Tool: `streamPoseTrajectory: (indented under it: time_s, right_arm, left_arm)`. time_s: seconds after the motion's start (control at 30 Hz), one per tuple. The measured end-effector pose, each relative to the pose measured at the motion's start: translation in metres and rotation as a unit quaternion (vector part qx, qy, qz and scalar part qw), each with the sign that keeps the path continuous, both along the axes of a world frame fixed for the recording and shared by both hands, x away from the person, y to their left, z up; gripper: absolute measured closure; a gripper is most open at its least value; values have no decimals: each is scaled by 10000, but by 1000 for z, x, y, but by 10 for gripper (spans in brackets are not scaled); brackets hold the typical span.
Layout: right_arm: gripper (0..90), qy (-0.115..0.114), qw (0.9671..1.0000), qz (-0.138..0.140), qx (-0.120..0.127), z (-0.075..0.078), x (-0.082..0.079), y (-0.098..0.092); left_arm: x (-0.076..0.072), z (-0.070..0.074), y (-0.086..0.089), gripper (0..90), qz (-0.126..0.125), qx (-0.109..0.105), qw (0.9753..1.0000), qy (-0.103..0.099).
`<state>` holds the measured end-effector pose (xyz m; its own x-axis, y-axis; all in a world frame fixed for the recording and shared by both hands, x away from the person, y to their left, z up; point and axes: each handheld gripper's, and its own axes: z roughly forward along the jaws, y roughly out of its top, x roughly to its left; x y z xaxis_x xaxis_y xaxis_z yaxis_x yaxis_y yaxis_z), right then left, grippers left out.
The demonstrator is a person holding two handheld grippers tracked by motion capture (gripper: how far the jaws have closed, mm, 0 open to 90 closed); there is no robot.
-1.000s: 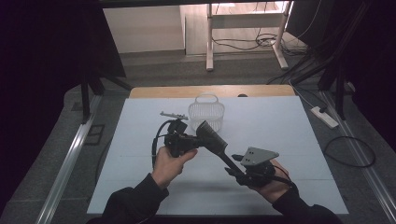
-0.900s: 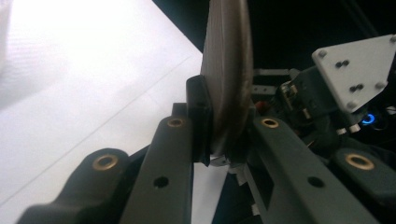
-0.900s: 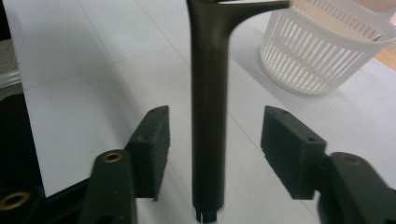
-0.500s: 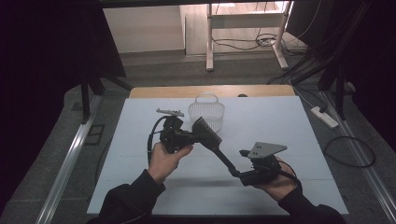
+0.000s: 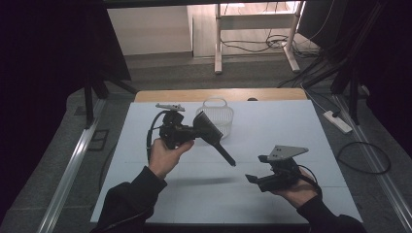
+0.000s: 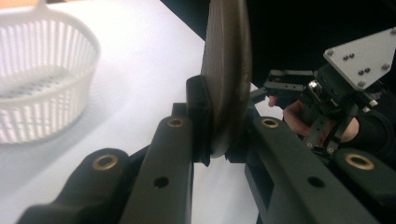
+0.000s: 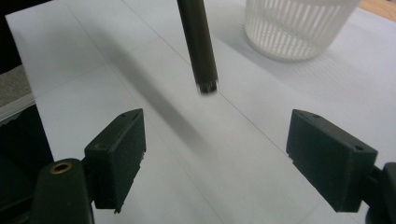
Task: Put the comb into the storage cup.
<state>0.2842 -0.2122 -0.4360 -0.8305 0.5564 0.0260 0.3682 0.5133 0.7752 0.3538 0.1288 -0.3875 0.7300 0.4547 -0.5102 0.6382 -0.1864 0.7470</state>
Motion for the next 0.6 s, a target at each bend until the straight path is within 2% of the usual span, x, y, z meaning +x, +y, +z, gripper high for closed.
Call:
streamPoseTrajectory:
  time_s: [0.13,0.3,0.6]
  right_arm:
    - [172,0,9997,-221,-62,0,0,-9]
    - [112,142,9987,-479,-55,0,2,-18]
    - [29,220,9964,-806,-158,-1,0,-32]
  left_arm:
    - [10,8,10,833,116,26,9999,-38]
    - [18,14,17,833,198,42,9998,-76]
    - [30,24,22,832,188,186,9996,-110]
